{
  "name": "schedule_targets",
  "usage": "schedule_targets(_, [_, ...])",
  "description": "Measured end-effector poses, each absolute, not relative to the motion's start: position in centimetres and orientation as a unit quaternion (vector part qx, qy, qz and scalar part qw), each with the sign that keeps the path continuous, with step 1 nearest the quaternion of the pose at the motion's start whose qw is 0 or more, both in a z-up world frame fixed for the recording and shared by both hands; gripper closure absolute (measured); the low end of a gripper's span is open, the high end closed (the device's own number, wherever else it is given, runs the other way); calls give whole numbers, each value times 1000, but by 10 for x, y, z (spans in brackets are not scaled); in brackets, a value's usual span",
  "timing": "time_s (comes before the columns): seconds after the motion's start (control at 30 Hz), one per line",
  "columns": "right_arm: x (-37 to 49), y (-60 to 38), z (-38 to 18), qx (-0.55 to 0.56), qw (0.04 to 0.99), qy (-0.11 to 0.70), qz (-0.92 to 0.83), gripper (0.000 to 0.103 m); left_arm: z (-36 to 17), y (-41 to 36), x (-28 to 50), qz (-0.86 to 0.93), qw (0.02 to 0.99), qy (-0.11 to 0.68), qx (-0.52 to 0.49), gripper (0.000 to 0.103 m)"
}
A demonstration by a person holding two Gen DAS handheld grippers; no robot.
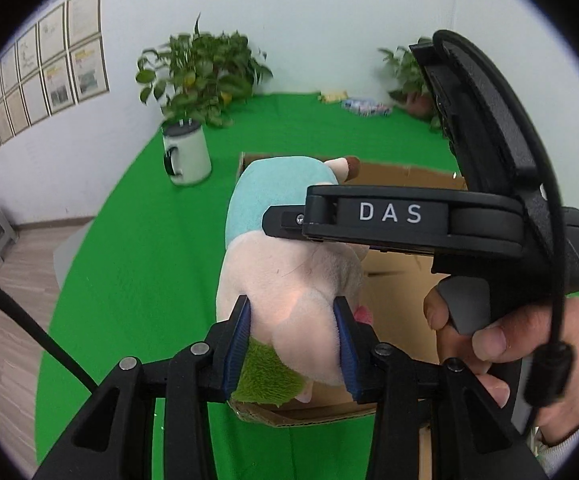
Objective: Organize objects
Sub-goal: 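Carry the plush pig with the left tool over the open cardboard box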
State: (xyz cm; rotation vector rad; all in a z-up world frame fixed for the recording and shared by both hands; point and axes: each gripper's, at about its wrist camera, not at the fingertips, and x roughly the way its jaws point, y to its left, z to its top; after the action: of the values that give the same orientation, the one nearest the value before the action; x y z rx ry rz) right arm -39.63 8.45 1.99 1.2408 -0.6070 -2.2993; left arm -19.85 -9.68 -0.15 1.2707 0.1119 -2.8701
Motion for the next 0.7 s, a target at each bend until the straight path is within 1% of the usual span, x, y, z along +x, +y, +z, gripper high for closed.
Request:
schedule_targets(0.13, [-407, 81, -38, 481, 224, -232, -815, 35, -25, -98, -201, -903, 1, 36, 429, 64])
schedule_targets(0.3, [-414, 80, -81, 515, 219, -231, -796, 35, -38, -99, -201, -893, -8, 35, 450, 63])
schedule_targets(0.33, [-416, 76, -78, 513, 221, -227, -798, 34, -39, -98, -197, -893, -8, 32, 448, 62])
schedule_targets(0.4, [-415, 72, -82, 505, 223, -211, -806, 33, -34, -97, -190, -897, -8, 26, 441, 62])
schedule_targets(0.5, [-418, 61, -86, 502, 214, -184, -818, 31, -22, -108, -177, -908, -25, 49, 415, 62])
schedule_targets(0.57, [-416, 54, -84, 499, 211, -165, -824, 30, -14, -119, -169, -916, -13, 46, 398, 62])
schedule_targets(0.67, [-413, 52, -86, 495, 203, -176, -826, 26, -15, -135, -165, -914, -5, 63, 401, 62])
schedule_targets(0.7, [-412, 51, -84, 491, 200, -183, -828, 23, -18, -142, -167, -911, -2, 74, 407, 62])
